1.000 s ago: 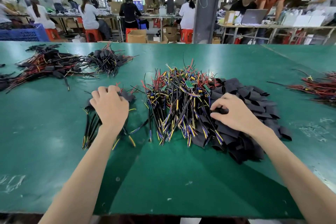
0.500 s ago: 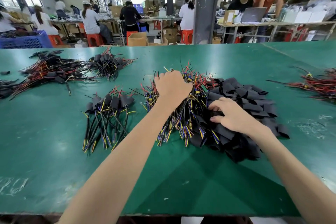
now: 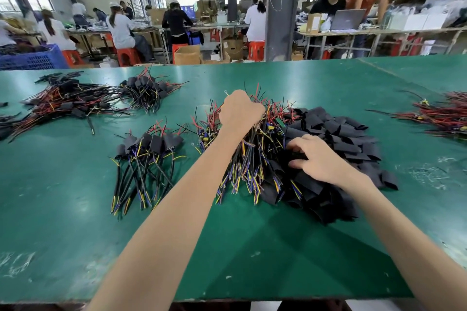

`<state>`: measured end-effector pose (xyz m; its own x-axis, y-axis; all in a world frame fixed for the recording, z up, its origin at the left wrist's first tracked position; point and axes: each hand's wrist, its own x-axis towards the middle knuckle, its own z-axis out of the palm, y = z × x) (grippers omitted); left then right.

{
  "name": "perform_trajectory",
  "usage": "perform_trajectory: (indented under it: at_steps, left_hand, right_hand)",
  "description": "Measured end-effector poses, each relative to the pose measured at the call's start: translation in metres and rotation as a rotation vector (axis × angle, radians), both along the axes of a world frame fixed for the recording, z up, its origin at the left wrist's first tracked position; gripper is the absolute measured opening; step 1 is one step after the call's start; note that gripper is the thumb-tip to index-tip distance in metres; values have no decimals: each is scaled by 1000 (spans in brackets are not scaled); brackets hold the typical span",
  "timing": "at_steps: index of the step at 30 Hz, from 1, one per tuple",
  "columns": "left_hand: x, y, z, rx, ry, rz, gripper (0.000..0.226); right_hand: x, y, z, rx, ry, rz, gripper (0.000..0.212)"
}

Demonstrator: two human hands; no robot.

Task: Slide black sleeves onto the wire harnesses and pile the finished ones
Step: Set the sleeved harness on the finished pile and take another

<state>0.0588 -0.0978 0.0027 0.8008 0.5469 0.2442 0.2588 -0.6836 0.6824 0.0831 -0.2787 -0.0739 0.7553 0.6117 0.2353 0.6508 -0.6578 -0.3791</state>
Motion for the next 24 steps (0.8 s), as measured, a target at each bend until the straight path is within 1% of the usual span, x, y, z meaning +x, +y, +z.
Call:
perform_trajectory:
  at_steps: [1, 3, 6, 7, 8, 10, 11, 13, 16, 18, 19, 20, 22, 24]
  left_hand:
    - [1, 1, 1, -120, -44, -22, 35]
    - [0, 3, 5, -458, -113, -103, 27]
    - [-5, 6, 11, -936, -149, -205, 15]
    - [-6, 6, 14, -1068, -189, -239, 15]
    - [-6, 6, 16, -1165, -253, -261, 18]
    - [-6, 7, 21, -1248, -364, -267, 25]
    - [-7, 5, 25, -1294, -387, -298, 24]
    - [-14, 3, 33, -1515, -396, -368, 16]
    - [-27, 2, 45, -1891, -371, -538, 19]
    - [-35, 2, 54, -2053, -329, -628, 25]
    - [-38, 3, 59, -2064, -294, -646, 27]
    - [-42, 4, 63, -1986, -253, -653, 27]
    - [-50, 8, 70, -1646, -182, -671, 26]
    - [-60, 12, 75, -1263, -178, -660, 26]
  right_hand:
    - [0, 0, 0, -2, 2, -7, 42]
    - [0, 1, -1, -8, -2, -14, 42]
    - [0, 2, -2, -6, -6, -16, 41]
    - [0, 1, -2, -3, -3, -20, 41]
    - [0, 1, -2, -1, 0, -23, 41]
    - [-1, 1, -3, 12, 13, -22, 41]
    - [-1, 1, -3, 24, 22, -17, 41]
    - [-2, 2, -2, 53, 30, -4, 39]
    - [-4, 3, 0, 91, 22, 1, 38]
    - [-5, 5, 2, 103, -1, -5, 36]
    - [-6, 5, 3, 108, -13, -12, 36]
    - [-7, 6, 4, 114, -28, -19, 36]
    - [-8, 7, 6, 130, -65, -40, 39]
    - [-9, 7, 8, 149, -101, -66, 42]
